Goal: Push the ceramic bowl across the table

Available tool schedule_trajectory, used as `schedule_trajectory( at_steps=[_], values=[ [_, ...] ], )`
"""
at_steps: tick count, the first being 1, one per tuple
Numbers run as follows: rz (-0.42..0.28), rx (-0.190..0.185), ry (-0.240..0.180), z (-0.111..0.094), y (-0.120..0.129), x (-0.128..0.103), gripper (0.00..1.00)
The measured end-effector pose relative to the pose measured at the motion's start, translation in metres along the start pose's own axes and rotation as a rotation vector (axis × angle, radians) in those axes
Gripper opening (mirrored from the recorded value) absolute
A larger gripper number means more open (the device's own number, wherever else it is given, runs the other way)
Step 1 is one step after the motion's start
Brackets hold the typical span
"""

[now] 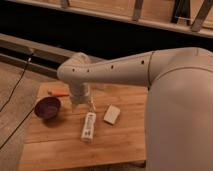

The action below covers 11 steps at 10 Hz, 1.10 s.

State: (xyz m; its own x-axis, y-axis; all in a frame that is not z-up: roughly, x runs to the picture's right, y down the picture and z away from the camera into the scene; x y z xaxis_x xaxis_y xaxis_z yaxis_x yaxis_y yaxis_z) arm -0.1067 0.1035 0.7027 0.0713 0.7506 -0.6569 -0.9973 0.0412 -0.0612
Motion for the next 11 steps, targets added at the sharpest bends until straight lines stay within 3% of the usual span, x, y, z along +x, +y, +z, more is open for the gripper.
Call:
schedule_trajectory(
  at_steps=[8,11],
  values=[
    [0.0,0.0,-0.001,0.0,0.0,0.0,0.65],
    [-0.016,0.031,-0.025,0.015,-0.009,-0.014,0.65]
  ],
)
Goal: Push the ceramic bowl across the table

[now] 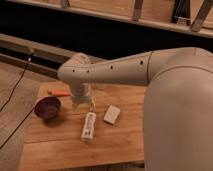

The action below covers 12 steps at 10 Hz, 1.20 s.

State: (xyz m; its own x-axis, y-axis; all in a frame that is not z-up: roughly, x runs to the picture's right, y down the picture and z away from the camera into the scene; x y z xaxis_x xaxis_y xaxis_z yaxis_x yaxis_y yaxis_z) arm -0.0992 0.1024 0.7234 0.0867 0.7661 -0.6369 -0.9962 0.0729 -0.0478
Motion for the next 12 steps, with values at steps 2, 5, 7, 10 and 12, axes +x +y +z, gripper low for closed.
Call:
schedule_trajectory(
  at_steps=[2,5,7,10,12],
  values=[
    [-0.017,0.027,-0.019,0.015,-0.012,-0.013,0.65],
    [-0.056,0.061,-0.038,0.046,-0.031,-0.042,0.65],
    [-0.074,0.066,-0.03,0.072,-0.038,-0.066,0.65],
    [-0.136,0.064,-0.003,0.102,-0.023,-0.104,0.65],
    [-0.165,0.068,0.012,0.113,-0.015,-0.12,0.65]
  ],
)
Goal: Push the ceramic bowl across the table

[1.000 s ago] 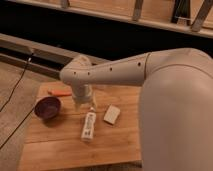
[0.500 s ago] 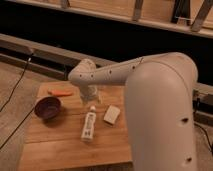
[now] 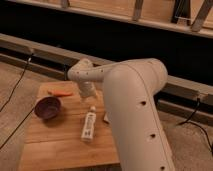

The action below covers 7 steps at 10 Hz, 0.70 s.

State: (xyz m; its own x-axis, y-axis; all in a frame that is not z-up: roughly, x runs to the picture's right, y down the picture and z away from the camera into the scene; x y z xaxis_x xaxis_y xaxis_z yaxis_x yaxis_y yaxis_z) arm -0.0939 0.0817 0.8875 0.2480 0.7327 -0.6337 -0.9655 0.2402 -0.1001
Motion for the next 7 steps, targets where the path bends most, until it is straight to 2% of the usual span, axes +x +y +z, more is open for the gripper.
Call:
schedule_trajectory(
  at_steps=[4,7],
  values=[
    [-0.101,0.002,0.056,0.03,0.042,-0.028,0.65],
    [-0.178,-0.007,0.088,0.045,0.076,-0.03,0.65]
  ],
)
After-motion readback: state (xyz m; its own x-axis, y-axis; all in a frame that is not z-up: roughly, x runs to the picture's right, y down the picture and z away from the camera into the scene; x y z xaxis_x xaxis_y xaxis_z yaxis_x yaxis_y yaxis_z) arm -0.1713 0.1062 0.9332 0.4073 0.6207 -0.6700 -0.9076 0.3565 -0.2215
